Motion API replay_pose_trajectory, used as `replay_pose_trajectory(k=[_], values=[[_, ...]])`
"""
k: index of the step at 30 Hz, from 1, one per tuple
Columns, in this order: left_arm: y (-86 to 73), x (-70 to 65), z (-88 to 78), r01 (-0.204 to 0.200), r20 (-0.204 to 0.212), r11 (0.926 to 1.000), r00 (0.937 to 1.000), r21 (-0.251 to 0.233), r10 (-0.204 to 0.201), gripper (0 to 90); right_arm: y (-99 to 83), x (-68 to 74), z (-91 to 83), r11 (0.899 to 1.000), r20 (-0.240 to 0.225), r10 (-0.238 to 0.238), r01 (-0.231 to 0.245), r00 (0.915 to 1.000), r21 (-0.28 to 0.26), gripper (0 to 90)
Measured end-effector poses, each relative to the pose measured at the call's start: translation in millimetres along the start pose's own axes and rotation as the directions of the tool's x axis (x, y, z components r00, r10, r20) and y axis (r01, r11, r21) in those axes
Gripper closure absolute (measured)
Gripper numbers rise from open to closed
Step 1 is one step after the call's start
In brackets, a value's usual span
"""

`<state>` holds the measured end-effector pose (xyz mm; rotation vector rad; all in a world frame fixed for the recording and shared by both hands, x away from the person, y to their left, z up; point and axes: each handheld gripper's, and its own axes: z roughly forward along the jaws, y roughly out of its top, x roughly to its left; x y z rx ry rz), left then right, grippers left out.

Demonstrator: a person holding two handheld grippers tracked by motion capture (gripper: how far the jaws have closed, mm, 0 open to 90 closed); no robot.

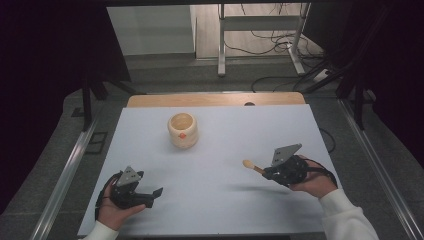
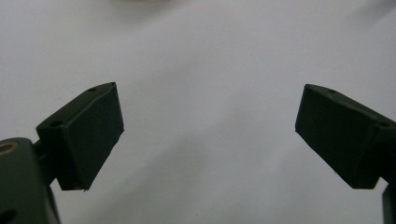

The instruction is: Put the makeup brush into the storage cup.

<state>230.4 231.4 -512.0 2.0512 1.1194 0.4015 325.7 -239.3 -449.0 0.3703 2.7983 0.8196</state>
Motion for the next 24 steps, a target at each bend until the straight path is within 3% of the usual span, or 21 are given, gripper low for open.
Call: replay_pose_trajectory(k=[10,19,24], values=[[0.7,-0.7,-0.7,0.003,-0.005,1.0000,1.0000,-0.004,-0.003,8.4,-3.2,0.5,-2.2,0.997,0.008,0.045,-0.045,0.9989,-0.070,79.5],[0.7,-0.9,-0.9,0.002,-0.004,1.0000,1.0000,-0.004,-0.002,8.4,-6.5,0.8,-2.4,0.995,0.033,0.081,-0.079,0.9961,-0.063,79.5],[0.6,-0.6,-0.6,0.004,-0.005,1.0000,1.0000,-0.005,-0.004,8.5,-10.2,-0.9,-3.8,0.989,0.054,0.128,-0.123,0.9903,-0.078,79.5]])
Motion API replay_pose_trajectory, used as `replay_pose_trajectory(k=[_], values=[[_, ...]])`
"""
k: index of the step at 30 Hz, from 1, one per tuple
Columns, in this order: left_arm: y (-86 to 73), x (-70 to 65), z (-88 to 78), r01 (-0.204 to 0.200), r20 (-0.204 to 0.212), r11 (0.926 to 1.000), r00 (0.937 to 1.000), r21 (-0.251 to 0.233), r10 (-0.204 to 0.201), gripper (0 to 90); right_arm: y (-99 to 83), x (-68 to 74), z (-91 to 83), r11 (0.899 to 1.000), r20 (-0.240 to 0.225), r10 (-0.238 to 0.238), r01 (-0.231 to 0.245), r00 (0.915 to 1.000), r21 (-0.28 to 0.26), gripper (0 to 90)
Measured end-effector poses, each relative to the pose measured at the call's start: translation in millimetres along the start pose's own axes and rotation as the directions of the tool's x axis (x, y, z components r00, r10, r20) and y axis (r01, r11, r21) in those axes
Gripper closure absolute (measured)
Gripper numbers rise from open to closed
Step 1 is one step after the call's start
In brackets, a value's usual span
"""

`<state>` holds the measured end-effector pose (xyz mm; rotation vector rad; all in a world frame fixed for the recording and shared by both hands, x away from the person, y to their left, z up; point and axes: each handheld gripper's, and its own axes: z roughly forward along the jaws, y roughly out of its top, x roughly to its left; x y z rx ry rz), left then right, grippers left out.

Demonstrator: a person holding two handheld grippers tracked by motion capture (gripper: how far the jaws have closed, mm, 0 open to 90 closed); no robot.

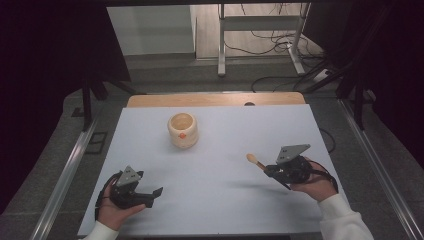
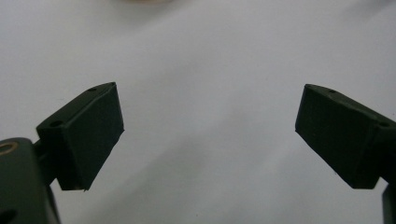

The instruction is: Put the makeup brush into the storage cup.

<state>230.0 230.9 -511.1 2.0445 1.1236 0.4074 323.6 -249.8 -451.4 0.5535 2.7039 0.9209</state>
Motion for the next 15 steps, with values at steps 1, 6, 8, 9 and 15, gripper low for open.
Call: replay_pose_trajectory(k=[1,6,8,9,15], values=[[0.0,0.0,0.0,0.000,0.000,1.0000,1.0000,0.000,0.000,8.5,-0.3,-0.2,-0.4,1.000,0.007,0.009,-0.009,0.9999,0.000,79.4],[0.1,-0.3,0.0,-0.002,-0.002,1.0000,1.0000,0.000,0.002,8.4,-1.9,-0.1,-0.3,0.999,0.024,0.049,-0.048,0.9985,-0.019,79.4],[0.2,-0.3,0.1,-0.003,-0.002,1.0000,1.0000,0.002,0.003,8.4,-2.0,0.6,0.3,0.998,0.026,0.063,-0.063,0.9976,-0.024,79.4],[0.3,-0.2,0.1,-0.003,-0.002,1.0000,1.0000,0.002,0.003,8.4,-2.0,0.9,0.6,0.997,0.028,0.073,-0.072,0.9969,-0.027,79.4],[0.4,0.0,0.5,-0.003,-0.001,1.0000,1.0000,0.002,0.003,8.4,-1.7,1.6,0.4,0.994,0.045,0.101,-0.099,0.9938,-0.041,79.4]])
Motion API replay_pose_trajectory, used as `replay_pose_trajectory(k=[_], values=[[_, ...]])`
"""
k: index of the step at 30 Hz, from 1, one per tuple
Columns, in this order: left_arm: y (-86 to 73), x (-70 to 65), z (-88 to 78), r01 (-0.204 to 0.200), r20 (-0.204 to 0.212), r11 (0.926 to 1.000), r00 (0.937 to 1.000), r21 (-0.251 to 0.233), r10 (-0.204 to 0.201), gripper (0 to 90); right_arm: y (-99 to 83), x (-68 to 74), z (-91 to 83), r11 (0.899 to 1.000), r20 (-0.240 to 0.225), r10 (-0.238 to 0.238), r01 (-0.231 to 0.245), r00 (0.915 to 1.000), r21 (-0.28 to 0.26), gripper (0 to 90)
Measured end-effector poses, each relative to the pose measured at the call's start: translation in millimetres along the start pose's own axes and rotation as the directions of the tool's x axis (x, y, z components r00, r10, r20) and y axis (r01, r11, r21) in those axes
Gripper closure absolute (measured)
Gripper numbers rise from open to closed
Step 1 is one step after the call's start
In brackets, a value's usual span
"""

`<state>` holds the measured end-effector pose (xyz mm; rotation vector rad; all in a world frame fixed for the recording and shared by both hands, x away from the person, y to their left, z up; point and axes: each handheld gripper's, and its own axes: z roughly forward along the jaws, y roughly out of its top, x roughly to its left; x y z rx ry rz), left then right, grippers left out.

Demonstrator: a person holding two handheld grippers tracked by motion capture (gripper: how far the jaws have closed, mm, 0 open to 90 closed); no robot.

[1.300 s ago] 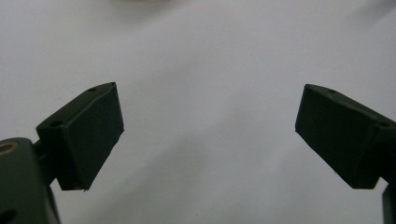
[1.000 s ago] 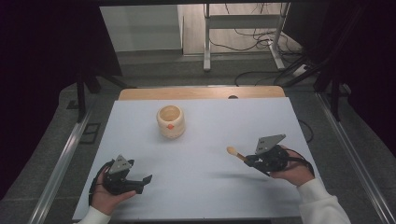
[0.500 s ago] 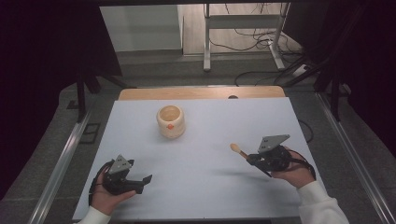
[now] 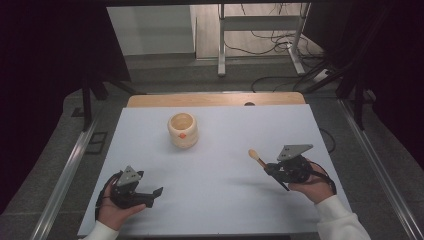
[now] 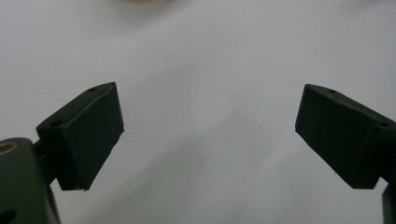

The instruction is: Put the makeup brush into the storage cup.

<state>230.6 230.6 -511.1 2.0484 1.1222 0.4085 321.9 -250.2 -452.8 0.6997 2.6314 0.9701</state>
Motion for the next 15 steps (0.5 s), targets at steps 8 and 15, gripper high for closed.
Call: replay_pose_trajectory(k=[8,15], values=[[0.7,-0.8,-0.3,-0.001,0.003,1.0000,1.0000,-0.005,0.001,8.4,-2.0,-0.6,-1.8,0.998,0.033,0.056,-0.056,0.9979,-0.024,79.4],[1.4,-1.0,0.8,-0.003,0.004,1.0000,1.0000,-0.005,0.003,8.4,-2.0,0.6,0.6,0.997,0.048,0.077,-0.075,0.9959,-0.036,79.3]])
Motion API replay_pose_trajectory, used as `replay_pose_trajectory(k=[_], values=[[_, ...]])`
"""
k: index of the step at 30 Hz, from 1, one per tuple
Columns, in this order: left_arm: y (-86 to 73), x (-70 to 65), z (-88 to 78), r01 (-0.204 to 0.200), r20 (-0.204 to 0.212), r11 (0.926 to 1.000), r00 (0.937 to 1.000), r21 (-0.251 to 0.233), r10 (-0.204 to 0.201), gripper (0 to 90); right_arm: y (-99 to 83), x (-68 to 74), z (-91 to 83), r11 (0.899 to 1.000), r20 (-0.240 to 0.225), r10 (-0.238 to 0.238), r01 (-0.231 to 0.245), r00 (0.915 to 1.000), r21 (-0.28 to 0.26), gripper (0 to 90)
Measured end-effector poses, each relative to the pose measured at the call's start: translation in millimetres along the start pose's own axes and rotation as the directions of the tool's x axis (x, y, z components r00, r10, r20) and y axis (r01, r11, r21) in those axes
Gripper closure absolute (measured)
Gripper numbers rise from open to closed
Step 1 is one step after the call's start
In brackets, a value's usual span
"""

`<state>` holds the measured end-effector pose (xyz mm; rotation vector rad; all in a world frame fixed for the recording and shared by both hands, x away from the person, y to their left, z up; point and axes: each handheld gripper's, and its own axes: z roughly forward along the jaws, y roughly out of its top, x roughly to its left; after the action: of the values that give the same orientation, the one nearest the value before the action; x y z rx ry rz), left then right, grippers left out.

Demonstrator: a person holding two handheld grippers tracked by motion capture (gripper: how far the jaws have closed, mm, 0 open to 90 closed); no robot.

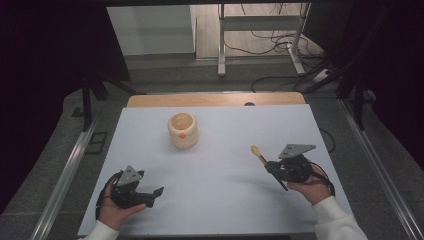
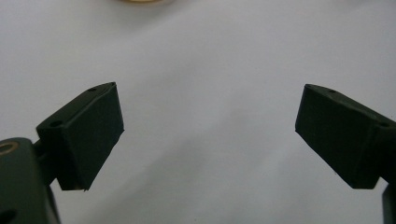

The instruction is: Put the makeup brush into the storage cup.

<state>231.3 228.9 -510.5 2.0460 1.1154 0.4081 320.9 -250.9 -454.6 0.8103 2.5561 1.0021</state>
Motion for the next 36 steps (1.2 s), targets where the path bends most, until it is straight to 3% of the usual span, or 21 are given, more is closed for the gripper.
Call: replay_pose_trajectory(k=[9,13,36], values=[[1.5,-1.8,0.8,-0.003,0.004,1.0000,1.0000,-0.003,0.003,8.4,1.8,1.1,0.7,0.999,0.004,0.034,-0.034,0.9994,-0.034,79.4],[2.2,-2.2,0.9,-0.007,0.004,1.0000,1.0000,-0.005,0.007,8.4,5.1,4.8,1.3,0.995,-0.007,0.065,-0.065,0.9979,-0.080,79.4],[6.2,-5.6,2.6,-0.005,0.028,0.9999,0.9996,-0.015,0.005,8.5,10.4,11.4,6.3,0.981,-0.061,0.123,-0.131,0.9905,-0.143,79.4]])
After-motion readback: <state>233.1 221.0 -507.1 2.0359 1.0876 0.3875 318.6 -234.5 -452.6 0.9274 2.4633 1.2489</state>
